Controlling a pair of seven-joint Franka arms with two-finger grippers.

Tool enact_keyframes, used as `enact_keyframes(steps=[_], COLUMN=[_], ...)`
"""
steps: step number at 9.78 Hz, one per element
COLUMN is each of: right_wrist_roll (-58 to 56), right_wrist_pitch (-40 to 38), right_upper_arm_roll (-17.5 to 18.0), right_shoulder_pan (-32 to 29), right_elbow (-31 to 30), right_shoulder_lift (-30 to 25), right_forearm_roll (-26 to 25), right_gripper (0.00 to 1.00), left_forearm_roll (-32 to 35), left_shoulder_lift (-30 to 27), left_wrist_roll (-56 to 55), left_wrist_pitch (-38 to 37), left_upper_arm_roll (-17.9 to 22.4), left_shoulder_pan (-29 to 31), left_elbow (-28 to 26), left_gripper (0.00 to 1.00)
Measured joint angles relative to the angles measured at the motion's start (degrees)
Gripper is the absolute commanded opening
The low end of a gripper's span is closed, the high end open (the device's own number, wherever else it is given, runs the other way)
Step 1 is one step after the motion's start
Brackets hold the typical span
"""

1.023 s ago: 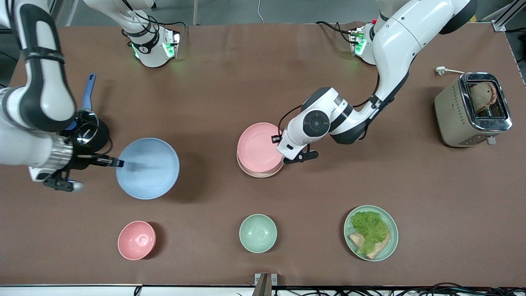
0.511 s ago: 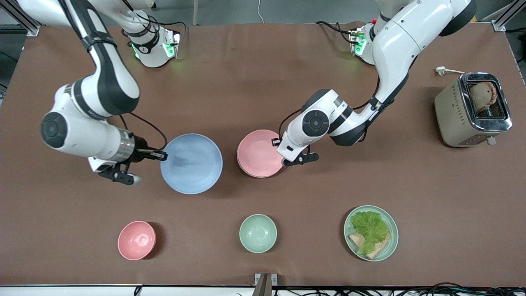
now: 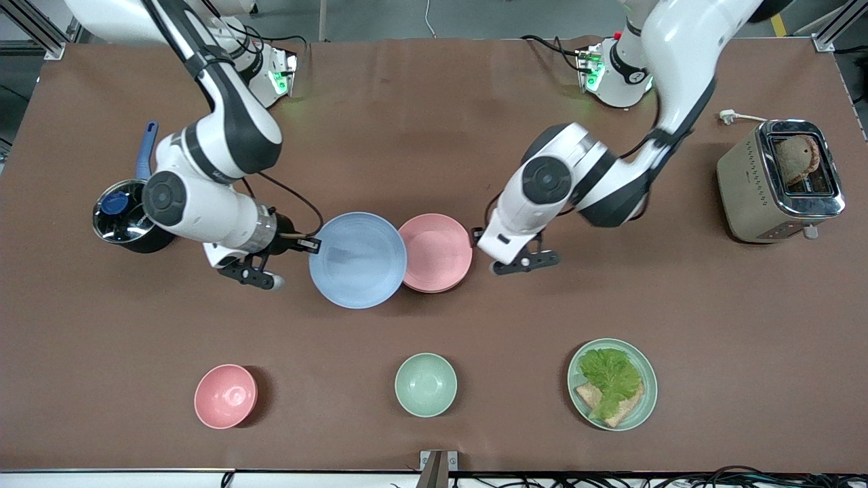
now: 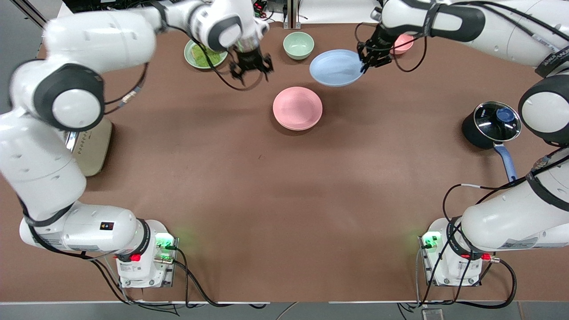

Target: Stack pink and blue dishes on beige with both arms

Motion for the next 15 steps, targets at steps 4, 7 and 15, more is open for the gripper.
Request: enact_keyframes(steps=[4, 7, 15], right_wrist_roll=[4.34, 6.47, 7.46], right_wrist_pitch=[15.77, 25.61, 30.71], right_upper_arm_roll=[4.46, 4.67, 4.21], right_shoulder_pan=[2.70, 6.56, 7.53], right_elbow=[-8.81, -13.07, -13.20], right_shoulder_lift=[0.98, 3.49, 7.86], right_forearm_roll=[-0.01, -0.01, -0.10], right_gripper=[0.01, 0.02, 0.80], left_forearm_roll=[-13.72, -17.40, -13.30], left_shoulder_lift=[-16.08, -27.06, -33.08], left_wrist_roll=[27.30, 42.21, 52.09], left_wrist_pitch=[-6.41, -13.87, -24.75], left_upper_arm_roll=[17.45, 29.43, 37.59], left_shoulder_pan=[-0.63, -0.38, -0.48], left_elbow=[-0.90, -1.06, 5.00], left_gripper=[1.00, 1.00, 1.00])
